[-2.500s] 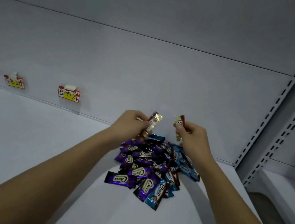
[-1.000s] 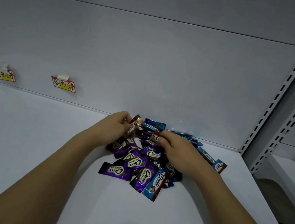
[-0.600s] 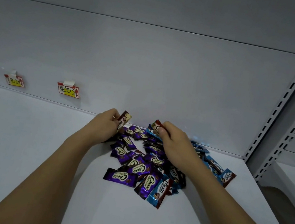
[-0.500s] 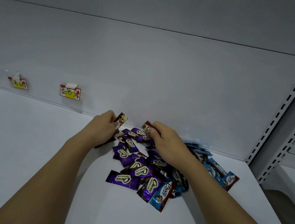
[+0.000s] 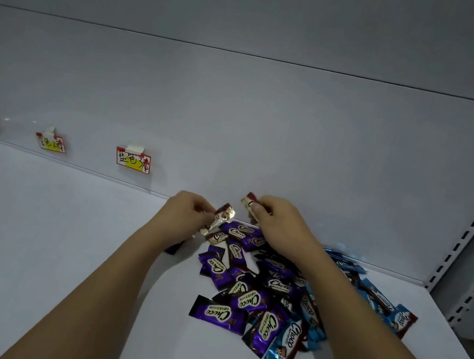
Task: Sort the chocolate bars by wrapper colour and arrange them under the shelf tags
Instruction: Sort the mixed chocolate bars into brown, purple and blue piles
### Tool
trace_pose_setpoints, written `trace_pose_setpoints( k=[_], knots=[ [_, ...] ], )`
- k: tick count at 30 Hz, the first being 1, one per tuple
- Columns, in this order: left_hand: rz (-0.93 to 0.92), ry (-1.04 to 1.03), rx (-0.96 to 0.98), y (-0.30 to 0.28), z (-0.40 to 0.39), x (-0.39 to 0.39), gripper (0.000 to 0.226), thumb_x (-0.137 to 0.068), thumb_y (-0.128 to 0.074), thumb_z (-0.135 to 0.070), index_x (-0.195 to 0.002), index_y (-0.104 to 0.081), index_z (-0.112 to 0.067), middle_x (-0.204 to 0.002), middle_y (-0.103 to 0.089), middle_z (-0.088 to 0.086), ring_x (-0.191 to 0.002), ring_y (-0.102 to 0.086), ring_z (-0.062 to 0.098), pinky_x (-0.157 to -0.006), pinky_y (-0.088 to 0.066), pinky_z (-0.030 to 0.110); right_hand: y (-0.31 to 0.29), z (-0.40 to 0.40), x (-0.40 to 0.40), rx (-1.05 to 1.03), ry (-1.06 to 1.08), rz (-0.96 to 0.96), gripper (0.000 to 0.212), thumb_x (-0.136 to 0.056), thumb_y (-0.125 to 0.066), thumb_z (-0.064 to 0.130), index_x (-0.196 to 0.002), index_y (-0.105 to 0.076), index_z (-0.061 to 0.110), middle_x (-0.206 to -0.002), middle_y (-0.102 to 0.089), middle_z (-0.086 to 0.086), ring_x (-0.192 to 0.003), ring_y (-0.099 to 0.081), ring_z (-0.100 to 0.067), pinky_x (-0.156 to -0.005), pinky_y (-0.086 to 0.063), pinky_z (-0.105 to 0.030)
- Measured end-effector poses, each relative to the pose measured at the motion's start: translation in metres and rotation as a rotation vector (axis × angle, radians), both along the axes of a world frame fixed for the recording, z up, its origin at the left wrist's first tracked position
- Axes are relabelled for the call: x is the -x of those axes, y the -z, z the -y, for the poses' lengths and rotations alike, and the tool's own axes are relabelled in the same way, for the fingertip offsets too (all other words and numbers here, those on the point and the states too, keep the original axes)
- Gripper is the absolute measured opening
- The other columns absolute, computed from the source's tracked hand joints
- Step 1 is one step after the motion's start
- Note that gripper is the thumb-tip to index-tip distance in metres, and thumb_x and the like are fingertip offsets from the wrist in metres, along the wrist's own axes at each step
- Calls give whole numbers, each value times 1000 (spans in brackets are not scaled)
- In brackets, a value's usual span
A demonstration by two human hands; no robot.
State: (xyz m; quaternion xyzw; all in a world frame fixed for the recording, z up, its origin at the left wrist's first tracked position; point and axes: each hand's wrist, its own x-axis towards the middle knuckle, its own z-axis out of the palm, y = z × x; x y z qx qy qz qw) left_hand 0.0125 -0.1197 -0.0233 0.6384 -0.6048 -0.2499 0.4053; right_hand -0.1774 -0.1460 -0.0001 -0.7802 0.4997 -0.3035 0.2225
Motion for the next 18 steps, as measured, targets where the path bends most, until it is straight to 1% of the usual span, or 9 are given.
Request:
trace_pose_setpoints(
  k=[2, 4, 5, 8, 10, 12, 14, 15, 18],
  knots=[
    [103, 10, -40, 6, 3, 7, 11, -89, -66, -15, -82, -72, -20, -79, -69, -6, -73, -61, 7, -56, -40, 16, -3, 4, 9, -14, 63, 109, 25, -100, -48, 29, -90, -68, 18, -84, -67, -3, -76, -58, -19, -66, -44, -31],
    [190, 8, -79, 12, 6, 13, 7, -87, -69, -18, -81, -71, -21, -82, -68, -6, -74, -60, 4, -56, -39, 14, -6, 7, 22, -55, 125, 199, 19, -99, -52, 27, -93, -68, 20, -79, -65, 2, -73, -56, -16, -62, -43, -29],
    [235, -2, -90, 14, 7, 16, 1, -87, -70, -20, -86, -71, -21, -87, -68, -5, -76, -59, 5, -60, -40, 16, -8, 8, 29, -69, 156, 244, 15, -98, -56, 25, -93, -69, 19, -78, -64, 3, -71, -56, -14, -61, -43, -28],
    [334, -49, -112, 17, 11, 20, 21, -87, -71, -28, -104, -70, -16, -105, -66, 1, -85, -55, 11, -74, -42, 22, -18, 7, 48, -90, 215, 379, 8, -92, -66, 14, -98, -70, 11, -78, -65, -1, -66, -58, -11, -58, -47, -22],
    [373, -63, -150, 15, 12, 20, 32, -86, -71, -31, -112, -68, -13, -110, -67, 4, -89, -55, 14, -76, -41, 24, -21, 1, 60, -112, 224, 379, 8, -90, -67, 10, -98, -70, 10, -80, -67, -3, -66, -61, -11, -58, -50, -21],
    [381, -56, -176, 13, 13, 22, 26, -86, -71, -29, -106, -69, -14, -107, -68, 3, -87, -56, 14, -75, -41, 25, -19, -7, 71, -143, 218, 309, 8, -91, -66, 12, -97, -70, 13, -84, -69, -4, -68, -62, -12, -61, -50, -22],
    [340, -49, -176, 13, 12, 23, 10, -86, -72, -23, -90, -67, -17, -98, -69, 3, -80, -57, 12, -71, -42, 25, -14, -13, 82, -161, 214, 276, 8, -92, -64, 14, -98, -70, 15, -87, -70, -5, -69, -61, -13, -61, -49, -23],
    [304, -56, -165, 14, 12, 23, 10, -85, -73, -20, -84, -63, -19, -96, -68, 3, -77, -56, 11, -69, -42, 25, -12, -16, 87, -158, 222, 276, 9, -93, -63, 16, -98, -70, 15, -88, -70, -5, -70, -60, -13, -62, -49, -24],
    [206, -134, -112, 13, 8, 18, 12, -85, -72, -14, -85, -61, -19, -98, -64, 5, -77, -54, 12, -63, -40, 23, -5, -19, 94, -129, 250, 277, 9, -96, -59, 17, -96, -68, 18, -88, -70, -3, -73, -61, -15, -67, -50, -30]
  ],
)
